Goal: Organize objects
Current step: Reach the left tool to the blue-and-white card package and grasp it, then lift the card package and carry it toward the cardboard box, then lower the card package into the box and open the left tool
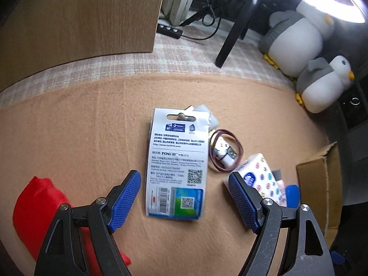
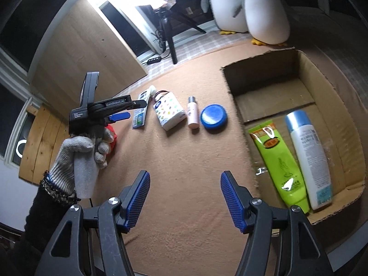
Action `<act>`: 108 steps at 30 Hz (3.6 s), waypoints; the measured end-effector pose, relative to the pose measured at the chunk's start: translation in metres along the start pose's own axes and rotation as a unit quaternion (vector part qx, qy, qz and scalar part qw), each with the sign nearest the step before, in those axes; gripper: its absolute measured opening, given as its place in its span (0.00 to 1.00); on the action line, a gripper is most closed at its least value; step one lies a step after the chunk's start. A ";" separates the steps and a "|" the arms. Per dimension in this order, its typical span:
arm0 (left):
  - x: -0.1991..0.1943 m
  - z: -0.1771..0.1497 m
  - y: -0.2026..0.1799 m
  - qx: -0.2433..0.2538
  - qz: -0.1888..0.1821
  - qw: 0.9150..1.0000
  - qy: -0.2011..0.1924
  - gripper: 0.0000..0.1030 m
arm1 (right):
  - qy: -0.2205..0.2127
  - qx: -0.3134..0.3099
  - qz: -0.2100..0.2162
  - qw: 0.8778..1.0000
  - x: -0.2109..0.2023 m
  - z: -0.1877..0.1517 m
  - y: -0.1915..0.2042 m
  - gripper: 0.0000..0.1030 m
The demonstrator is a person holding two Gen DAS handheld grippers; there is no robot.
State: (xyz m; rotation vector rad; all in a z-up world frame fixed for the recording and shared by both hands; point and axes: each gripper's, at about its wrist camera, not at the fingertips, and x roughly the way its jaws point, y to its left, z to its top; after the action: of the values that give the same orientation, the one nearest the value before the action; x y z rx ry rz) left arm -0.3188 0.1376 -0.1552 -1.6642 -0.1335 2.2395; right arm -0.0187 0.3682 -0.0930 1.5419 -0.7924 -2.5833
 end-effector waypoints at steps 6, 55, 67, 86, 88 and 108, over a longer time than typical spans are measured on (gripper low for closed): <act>0.011 0.002 0.003 -0.002 0.005 1.000 0.000 0.79 | 0.006 0.012 -0.002 1.000 0.004 0.004 -0.008 0.59; -0.092 -0.162 -0.088 0.062 -0.011 0.994 -0.094 0.57 | -0.015 -0.052 -0.037 0.998 -0.019 -0.017 0.000 0.59; -0.097 -0.160 -0.185 0.145 -0.065 0.982 -0.098 0.57 | -0.030 -0.040 -0.074 0.996 -0.041 -0.028 -0.029 0.59; -0.042 -0.167 -0.313 0.232 -0.097 0.966 -0.057 0.57 | -0.049 0.013 -0.134 0.990 -0.075 -0.047 -0.092 0.59; -0.038 -0.168 -0.319 0.236 -0.099 0.965 -0.051 0.57 | -0.049 0.016 -0.136 0.989 -0.075 -0.048 -0.095 0.59; -0.061 -0.156 -0.294 0.207 -0.108 0.970 -0.067 0.72 | -0.037 0.018 -0.121 0.992 -0.065 -0.043 -0.094 0.64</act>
State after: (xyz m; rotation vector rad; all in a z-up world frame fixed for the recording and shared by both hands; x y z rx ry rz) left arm -0.0920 0.3721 -0.0659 -1.2179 0.1106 2.0419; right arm 0.0710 0.4504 -0.0974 1.6553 -0.7004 -2.8263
